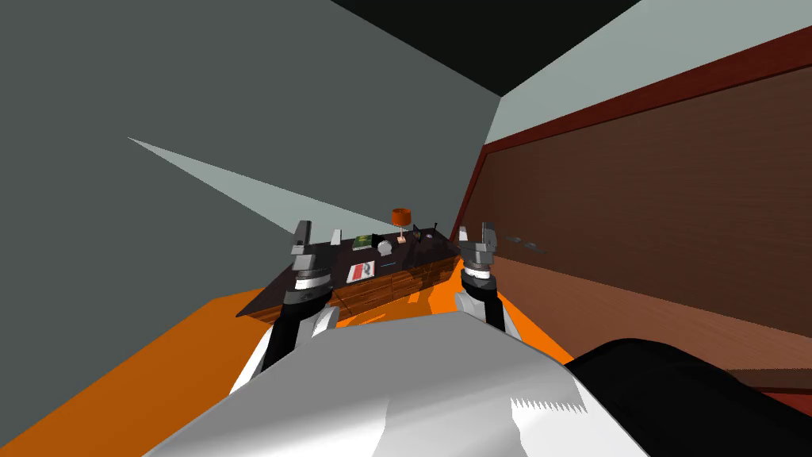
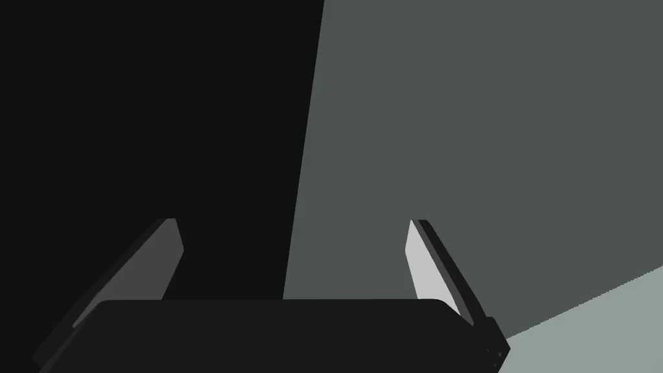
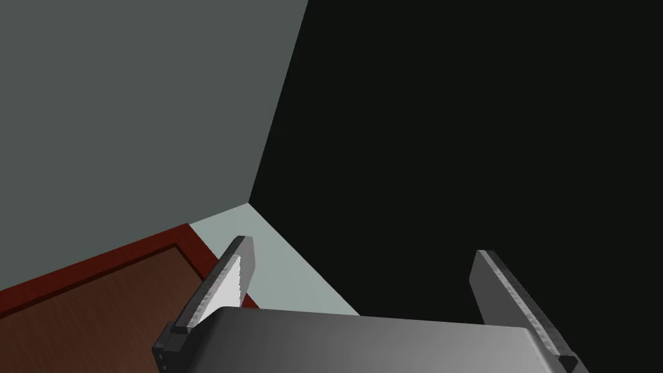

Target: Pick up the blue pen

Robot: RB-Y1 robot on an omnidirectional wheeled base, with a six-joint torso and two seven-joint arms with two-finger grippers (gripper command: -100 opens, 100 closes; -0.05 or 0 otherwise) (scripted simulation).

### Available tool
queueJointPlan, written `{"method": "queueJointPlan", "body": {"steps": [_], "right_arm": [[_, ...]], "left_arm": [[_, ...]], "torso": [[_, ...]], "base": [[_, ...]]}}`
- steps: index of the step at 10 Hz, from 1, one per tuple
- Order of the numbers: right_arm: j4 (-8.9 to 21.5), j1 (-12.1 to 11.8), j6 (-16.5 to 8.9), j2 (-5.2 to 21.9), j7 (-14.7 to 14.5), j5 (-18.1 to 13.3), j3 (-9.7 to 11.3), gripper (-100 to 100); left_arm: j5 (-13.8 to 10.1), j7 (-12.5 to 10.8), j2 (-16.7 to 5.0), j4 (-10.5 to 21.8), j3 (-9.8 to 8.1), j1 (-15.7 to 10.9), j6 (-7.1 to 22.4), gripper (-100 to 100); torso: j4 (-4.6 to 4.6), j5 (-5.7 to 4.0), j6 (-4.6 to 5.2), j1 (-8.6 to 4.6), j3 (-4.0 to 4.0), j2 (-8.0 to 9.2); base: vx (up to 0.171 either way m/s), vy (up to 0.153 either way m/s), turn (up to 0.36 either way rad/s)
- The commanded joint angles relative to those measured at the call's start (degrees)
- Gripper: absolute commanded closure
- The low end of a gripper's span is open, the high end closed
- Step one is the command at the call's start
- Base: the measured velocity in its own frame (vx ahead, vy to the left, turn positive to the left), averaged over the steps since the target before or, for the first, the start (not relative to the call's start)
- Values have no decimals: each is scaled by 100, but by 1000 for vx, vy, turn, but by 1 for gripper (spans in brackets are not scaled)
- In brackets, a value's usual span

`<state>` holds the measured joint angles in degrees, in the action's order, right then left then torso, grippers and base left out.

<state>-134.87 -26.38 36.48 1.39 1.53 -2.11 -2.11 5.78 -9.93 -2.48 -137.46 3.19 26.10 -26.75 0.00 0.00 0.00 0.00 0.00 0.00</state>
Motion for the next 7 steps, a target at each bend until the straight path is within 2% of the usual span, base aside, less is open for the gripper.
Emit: {"method": "queueJointPlan", "body": {"steps": [1, 5, 7], "right_arm": [[0, 0, 0, 0, 0, 0, 0, 0], [0, 0, 0, 0, 0, 0, 0, 0], [0, 0, 0, 0, 0, 0, 0, 0]], "left_arm": [[-48, -32, -190, 173, -27, -90, 145, -100], [-215, -147, -473, 709, -122, -394, 643, -100], [-332, -229, -584, 1113, -189, -607, 994, -100]], "torso": [[0, 0, 0, 0, 0, 0], [-3, 1, 1, 3, -6, -10], [-4, 0, 2, 2, -9, -16]], "base": [[10, -2, -107], [24, 1, -97], [34, 5, -149]]}}
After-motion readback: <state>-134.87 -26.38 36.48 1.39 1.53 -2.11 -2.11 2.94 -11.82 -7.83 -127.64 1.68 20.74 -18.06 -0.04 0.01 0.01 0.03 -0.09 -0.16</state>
